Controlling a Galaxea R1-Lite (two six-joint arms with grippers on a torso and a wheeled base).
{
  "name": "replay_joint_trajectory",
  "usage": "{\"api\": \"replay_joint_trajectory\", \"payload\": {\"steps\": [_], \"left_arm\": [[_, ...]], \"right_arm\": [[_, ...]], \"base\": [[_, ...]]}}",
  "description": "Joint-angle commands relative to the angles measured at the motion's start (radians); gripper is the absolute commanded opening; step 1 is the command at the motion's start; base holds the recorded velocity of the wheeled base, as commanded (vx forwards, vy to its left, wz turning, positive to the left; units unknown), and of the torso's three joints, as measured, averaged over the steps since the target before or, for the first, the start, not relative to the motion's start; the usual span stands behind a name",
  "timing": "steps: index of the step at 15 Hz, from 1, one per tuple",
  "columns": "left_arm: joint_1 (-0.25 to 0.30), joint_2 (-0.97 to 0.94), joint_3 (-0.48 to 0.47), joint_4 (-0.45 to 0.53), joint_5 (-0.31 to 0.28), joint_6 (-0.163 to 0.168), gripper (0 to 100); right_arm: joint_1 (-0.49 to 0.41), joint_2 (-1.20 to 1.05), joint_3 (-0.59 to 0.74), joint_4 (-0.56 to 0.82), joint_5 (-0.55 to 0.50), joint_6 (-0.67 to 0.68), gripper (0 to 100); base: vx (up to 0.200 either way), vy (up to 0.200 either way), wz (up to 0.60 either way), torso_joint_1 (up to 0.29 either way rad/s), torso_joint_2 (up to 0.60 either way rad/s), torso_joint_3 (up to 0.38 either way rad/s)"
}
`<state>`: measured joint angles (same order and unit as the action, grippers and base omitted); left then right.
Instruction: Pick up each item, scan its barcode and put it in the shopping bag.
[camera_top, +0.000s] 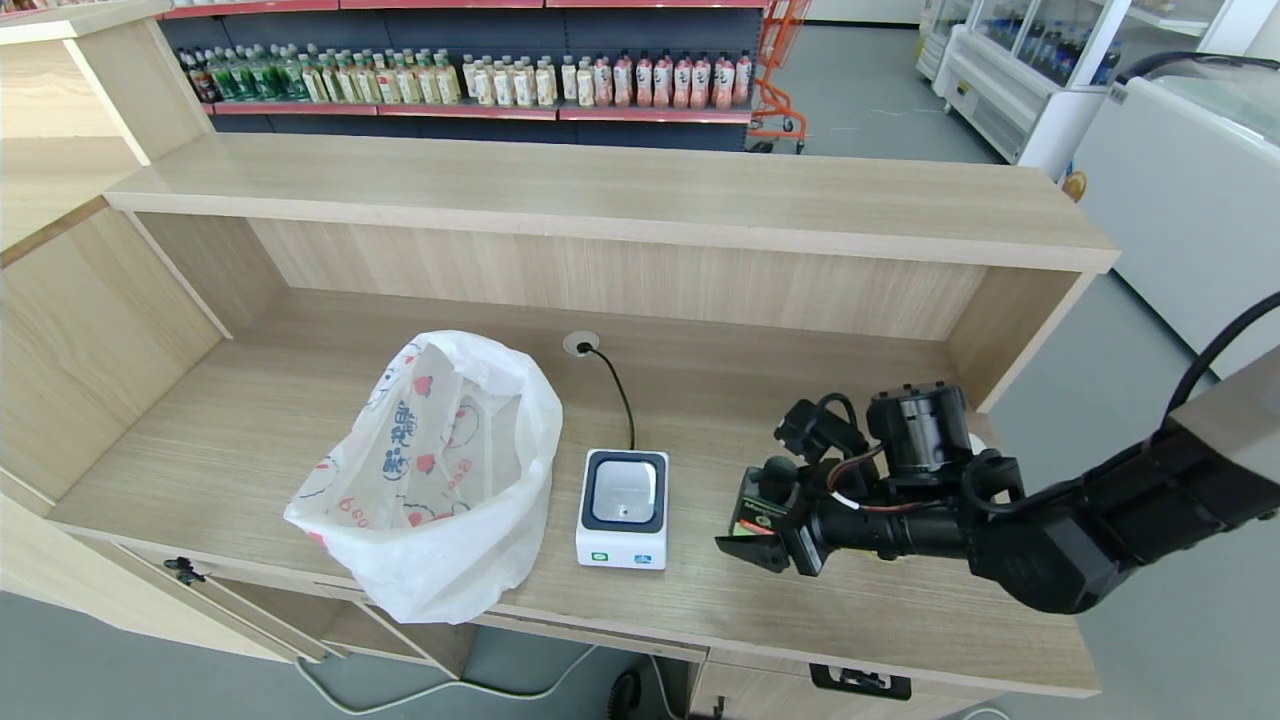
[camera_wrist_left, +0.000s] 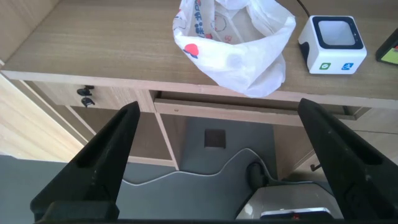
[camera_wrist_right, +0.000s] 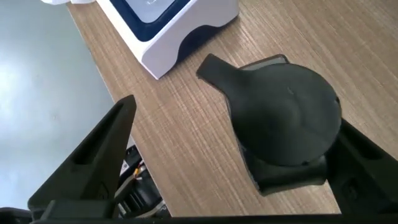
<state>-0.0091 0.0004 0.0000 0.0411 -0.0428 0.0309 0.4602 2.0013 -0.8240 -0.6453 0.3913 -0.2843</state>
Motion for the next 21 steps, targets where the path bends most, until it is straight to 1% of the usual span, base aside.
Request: {"api": "replay_joint_trajectory", "payload": {"steps": [1,2,3,4,9,13,15,17,18,19,20,21], "left_arm": [[0.000,0.000,0.000,0.000,0.000,0.000,100],[0.000,0.000,0.000,0.000,0.000,0.000,100],[0.000,0.000,0.000,0.000,0.001,0.000,100],[0.000,0.000,0.000,0.000,0.000,0.000,100],[0.000,0.000,0.000,0.000,0.000,0.000,100],[0.000,0.001,0.000,0.000,0.000,0.000,100],[0.000,0.000,0.000,0.000,0.000,0.000,100],[0.000,0.000,0.000,0.000,0.000,0.000,100],[0.000,0.000,0.000,0.000,0.000,0.000,100],[0.000,0.000,0.000,0.000,0.000,0.000,100],[0.000,0.000,0.000,-0.001,0.000,0.000,100],[0.000,0.000,0.000,-0.001,0.001,0.000,100]], "right_arm": [[0.006,0.051,-0.012,-0.036,0.003,-0.001,100],[0.009,0.067,-0.012,-0.070,0.012,0.000,100],[0.008,0.083,-0.007,-0.109,0.044,0.000,100],[0.008,0.094,-0.007,-0.131,0.064,-0.003,0],[-0.012,0.094,0.014,-0.132,0.046,-0.038,0],[-0.049,0.004,0.062,-0.128,0.044,-0.024,0],[-0.054,-0.084,0.071,-0.128,0.044,0.060,0],[-0.038,-0.208,0.052,-0.119,0.049,0.204,0],[-0.015,-0.292,0.020,-0.063,0.044,0.270,0],[-0.003,-0.337,0.002,-0.023,0.041,0.289,0],[0.005,-0.472,-0.023,0.087,0.037,0.290,0],[0.003,-0.550,-0.024,0.136,0.009,0.266,0]], "base": [[0.000,0.000,0.00,0.000,0.00,0.000],[0.000,0.000,0.00,0.000,0.00,0.000],[0.000,0.000,0.00,0.000,0.00,0.000],[0.000,0.000,0.00,0.000,0.00,0.000],[0.000,0.000,0.00,0.000,0.00,0.000],[0.000,0.000,0.00,0.000,0.00,0.000],[0.000,0.000,0.00,0.000,0.00,0.000],[0.000,0.000,0.00,0.000,0.00,0.000],[0.000,0.000,0.00,0.000,0.00,0.000],[0.000,0.000,0.00,0.000,0.00,0.000],[0.000,0.000,0.00,0.000,0.00,0.000],[0.000,0.000,0.00,0.000,0.00,0.000]]}}
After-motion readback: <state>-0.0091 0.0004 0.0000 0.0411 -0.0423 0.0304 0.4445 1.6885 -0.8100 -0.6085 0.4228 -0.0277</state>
